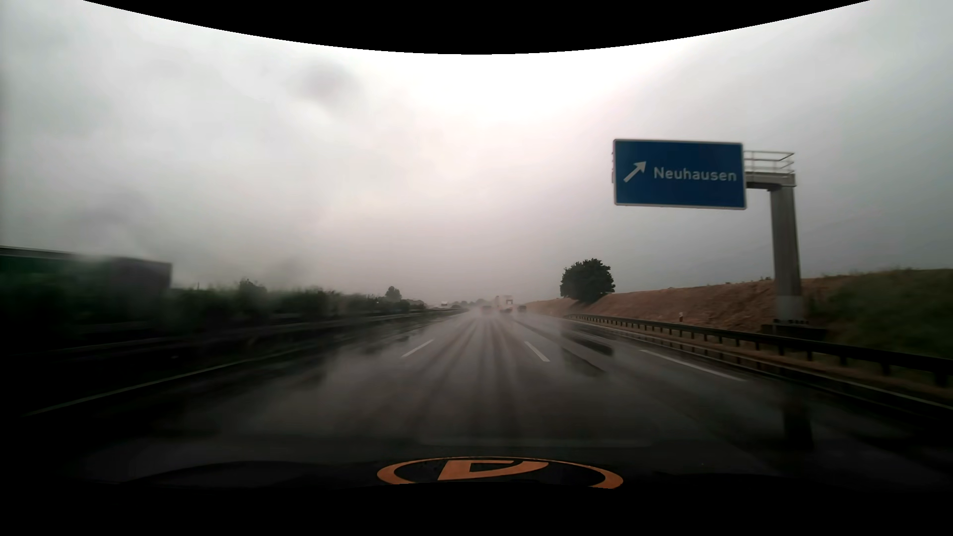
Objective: Follow the waypoints while adhering to traffic rules and regulations
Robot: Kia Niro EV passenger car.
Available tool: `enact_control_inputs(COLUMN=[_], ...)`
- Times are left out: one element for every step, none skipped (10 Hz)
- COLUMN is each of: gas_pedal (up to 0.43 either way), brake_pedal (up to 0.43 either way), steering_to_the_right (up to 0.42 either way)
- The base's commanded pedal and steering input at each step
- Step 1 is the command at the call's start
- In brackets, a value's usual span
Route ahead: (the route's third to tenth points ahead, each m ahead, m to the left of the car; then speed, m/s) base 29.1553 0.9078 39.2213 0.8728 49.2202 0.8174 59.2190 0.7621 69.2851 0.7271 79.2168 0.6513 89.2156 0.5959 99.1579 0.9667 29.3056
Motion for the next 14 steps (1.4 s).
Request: enact_control_inputs(gas_pedal=[0.24, 0.24, 0.26, 0.26, 0.26, 0.26, 0.26, 0.26, 0.26, 0.26, 0.26, 0.26, 0.26, 0.26], brake_pedal=[0.0, 0.0, 0.0, 0.0, 0.0, 0.0, 0.0, 0.0, 0.0, 0.0, 0.0, 0.0, 0.0, 0.0], steering_to_the_right=[-0.005, -0.004, -0.003, -0.002, -0.001, -0.001, 0.0, 0.0, 0.001, 0.0, 0.0, 0.001, 0.001, 0.001])
